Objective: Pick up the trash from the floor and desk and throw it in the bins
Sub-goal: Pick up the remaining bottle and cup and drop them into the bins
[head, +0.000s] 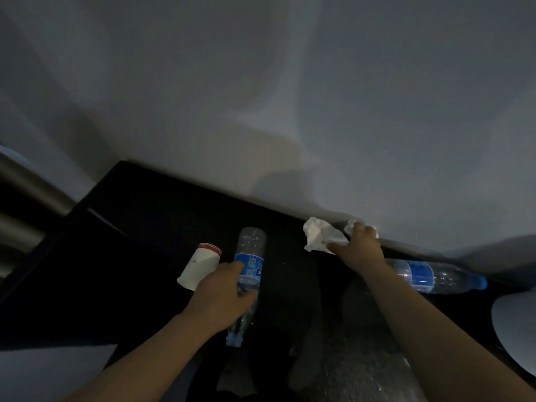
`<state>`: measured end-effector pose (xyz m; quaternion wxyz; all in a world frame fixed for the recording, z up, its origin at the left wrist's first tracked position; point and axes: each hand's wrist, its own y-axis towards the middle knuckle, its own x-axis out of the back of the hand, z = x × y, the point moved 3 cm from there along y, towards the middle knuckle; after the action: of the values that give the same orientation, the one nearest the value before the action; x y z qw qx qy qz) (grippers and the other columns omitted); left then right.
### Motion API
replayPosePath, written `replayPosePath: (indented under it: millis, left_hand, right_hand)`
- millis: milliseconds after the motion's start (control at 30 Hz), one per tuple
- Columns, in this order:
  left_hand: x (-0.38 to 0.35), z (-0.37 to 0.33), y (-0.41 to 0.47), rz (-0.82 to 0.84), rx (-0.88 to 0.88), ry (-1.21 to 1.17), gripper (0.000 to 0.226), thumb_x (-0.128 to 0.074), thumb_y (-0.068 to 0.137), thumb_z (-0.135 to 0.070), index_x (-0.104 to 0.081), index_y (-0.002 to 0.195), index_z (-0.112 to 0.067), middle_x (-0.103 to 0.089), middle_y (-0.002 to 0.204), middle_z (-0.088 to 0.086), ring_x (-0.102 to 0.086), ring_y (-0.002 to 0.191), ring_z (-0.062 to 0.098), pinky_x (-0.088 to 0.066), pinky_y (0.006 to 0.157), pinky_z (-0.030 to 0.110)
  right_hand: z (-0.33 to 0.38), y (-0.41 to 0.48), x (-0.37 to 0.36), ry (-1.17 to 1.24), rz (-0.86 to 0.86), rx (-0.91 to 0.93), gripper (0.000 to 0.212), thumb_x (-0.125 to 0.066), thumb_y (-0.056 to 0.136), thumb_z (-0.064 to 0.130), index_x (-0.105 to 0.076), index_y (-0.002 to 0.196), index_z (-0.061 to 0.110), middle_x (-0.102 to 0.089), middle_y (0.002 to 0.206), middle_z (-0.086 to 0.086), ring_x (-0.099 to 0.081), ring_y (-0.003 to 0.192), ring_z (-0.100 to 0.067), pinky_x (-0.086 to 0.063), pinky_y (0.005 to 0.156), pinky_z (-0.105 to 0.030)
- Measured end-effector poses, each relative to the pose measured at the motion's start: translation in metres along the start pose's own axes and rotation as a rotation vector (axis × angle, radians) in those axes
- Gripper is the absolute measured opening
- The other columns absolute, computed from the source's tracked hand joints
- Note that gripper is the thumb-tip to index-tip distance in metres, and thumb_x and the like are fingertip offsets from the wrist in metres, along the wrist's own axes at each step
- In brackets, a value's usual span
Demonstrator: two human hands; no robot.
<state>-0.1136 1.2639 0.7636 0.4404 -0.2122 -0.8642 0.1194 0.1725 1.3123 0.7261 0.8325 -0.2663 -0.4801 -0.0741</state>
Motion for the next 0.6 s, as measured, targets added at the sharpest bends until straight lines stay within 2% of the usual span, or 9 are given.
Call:
replayPosePath:
  millis: [133,200,267,333,400,467,533,600]
  left_hand:
    - [-0.014,-0.004,0.015,-0.066,0.032,0.036,0.058,-0.068,0.082,-0.039,-0.040,0.131,-0.021,-0.044,0.120,0.000,-0.054,0.099,0.011,-0.047,0.084,0.022]
    - [-0.024,-0.002,0.020,-0.063,0.065,0.037,0.074,-0.071,0.079,-0.039,-0.031,0.139,-0.021,-0.042,0.122,0.003,-0.052,0.101,0.013,-0.048,0.089,0.027]
    - [-0.035,0.002,0.022,-0.042,0.116,0.033,0.094,-0.074,0.077,-0.038,-0.014,0.147,-0.023,-0.038,0.127,0.004,-0.051,0.104,0.015,-0.048,0.093,0.030]
    - [-0.045,0.007,0.020,-0.010,0.168,0.005,0.106,-0.074,0.077,-0.035,0.003,0.150,-0.026,-0.035,0.130,0.005,-0.053,0.104,0.015,-0.048,0.093,0.030]
    - [-0.052,0.011,0.015,0.013,0.185,0.008,0.110,-0.072,0.078,-0.035,0.010,0.150,-0.025,-0.035,0.131,0.006,-0.053,0.105,0.015,-0.048,0.094,0.030]
    - [-0.056,0.015,0.008,0.032,0.186,0.001,0.110,-0.073,0.078,-0.035,0.010,0.150,-0.024,-0.037,0.131,0.006,-0.052,0.106,0.015,-0.047,0.095,0.030]
    - [-0.058,0.018,-0.002,0.039,0.194,-0.034,0.110,-0.073,0.077,-0.034,0.009,0.151,-0.026,-0.037,0.129,0.005,-0.051,0.103,0.012,-0.047,0.093,0.028]
    - [-0.055,0.020,-0.011,0.024,0.199,-0.074,0.109,-0.073,0.076,-0.032,0.007,0.151,-0.027,-0.037,0.129,0.004,-0.052,0.102,0.011,-0.046,0.092,0.027]
  right_hand:
    - [0.002,0.006,-0.019,-0.131,-0.009,0.016,0.088,-0.069,0.080,0.050,-0.028,0.145,0.006,-0.034,0.143,-0.020,-0.032,0.131,-0.038,-0.034,0.105,-0.042]
    - [0.005,-0.001,-0.028,-0.260,-0.014,0.065,0.073,-0.062,0.084,0.050,-0.039,0.139,0.007,-0.039,0.139,-0.018,-0.037,0.126,-0.036,-0.036,0.101,-0.039]
    - [0.008,-0.011,-0.037,-0.328,0.003,0.111,0.060,-0.060,0.085,0.047,-0.050,0.128,0.007,-0.046,0.131,-0.014,-0.041,0.120,-0.033,-0.039,0.096,-0.037]
    - [0.008,-0.021,-0.043,-0.312,0.017,0.134,0.052,-0.062,0.084,0.044,-0.056,0.122,0.007,-0.048,0.126,-0.013,-0.042,0.117,-0.031,-0.041,0.094,-0.036]
    - [0.006,-0.029,-0.045,-0.286,-0.007,0.159,0.048,-0.065,0.082,0.043,-0.058,0.117,0.009,-0.048,0.125,-0.011,-0.041,0.117,-0.028,-0.040,0.094,-0.035]
    - [0.003,-0.037,-0.046,-0.206,-0.037,0.167,0.059,-0.070,0.079,0.041,-0.050,0.126,0.012,-0.039,0.133,-0.013,-0.035,0.123,-0.030,-0.038,0.096,-0.035]
    - [-0.001,-0.042,-0.049,-0.106,0.005,0.166,0.086,-0.073,0.077,0.040,-0.026,0.146,0.018,-0.018,0.150,-0.015,-0.020,0.136,-0.034,-0.035,0.105,-0.041]
    - [-0.001,-0.045,-0.054,-0.107,0.037,0.192,0.099,-0.072,0.080,0.041,-0.004,0.152,0.030,0.001,0.157,-0.011,-0.011,0.142,-0.038,-0.033,0.109,-0.047]
